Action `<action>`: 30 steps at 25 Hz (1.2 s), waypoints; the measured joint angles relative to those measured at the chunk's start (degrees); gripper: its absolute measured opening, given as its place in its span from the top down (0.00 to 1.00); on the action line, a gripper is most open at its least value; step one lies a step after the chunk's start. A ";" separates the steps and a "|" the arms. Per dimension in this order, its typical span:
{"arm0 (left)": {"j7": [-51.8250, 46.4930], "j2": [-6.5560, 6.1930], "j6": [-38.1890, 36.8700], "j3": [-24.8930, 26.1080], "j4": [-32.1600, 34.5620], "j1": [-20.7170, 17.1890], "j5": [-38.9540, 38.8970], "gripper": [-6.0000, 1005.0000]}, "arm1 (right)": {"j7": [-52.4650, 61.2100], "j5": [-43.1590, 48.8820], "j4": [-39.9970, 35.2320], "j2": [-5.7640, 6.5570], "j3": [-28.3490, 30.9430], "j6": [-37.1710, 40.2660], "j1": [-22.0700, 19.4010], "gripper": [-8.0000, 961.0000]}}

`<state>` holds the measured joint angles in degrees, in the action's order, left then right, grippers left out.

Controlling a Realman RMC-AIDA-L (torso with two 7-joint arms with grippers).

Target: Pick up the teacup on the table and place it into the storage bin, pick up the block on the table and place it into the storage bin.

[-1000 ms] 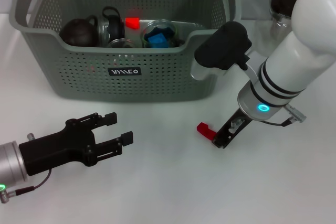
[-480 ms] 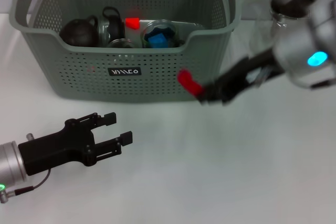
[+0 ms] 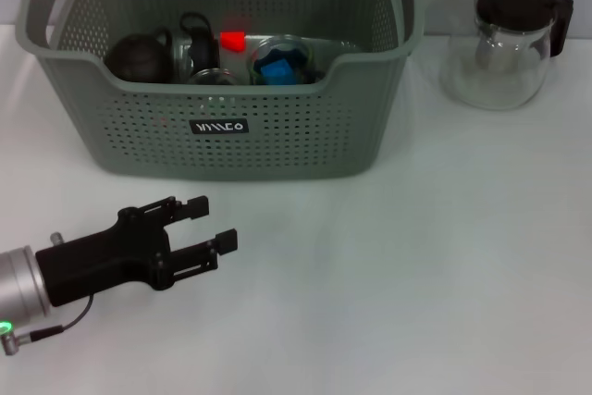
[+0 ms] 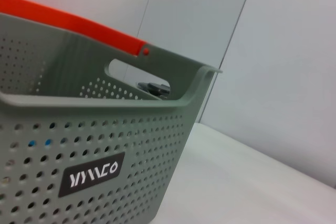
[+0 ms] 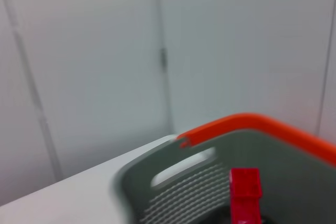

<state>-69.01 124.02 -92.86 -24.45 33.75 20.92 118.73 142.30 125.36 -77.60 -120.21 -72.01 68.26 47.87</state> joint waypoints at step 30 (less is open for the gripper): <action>1.03 -1.40 -7.52 0.13 -0.28 0.05 -0.01 0.24 | -50.57 -38.51 16.41 0.74 2.00 5.90 -13.17 0.20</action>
<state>-67.97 122.62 -100.38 -24.32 33.47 20.96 118.72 91.73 86.86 -61.18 -119.47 -70.02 74.16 34.70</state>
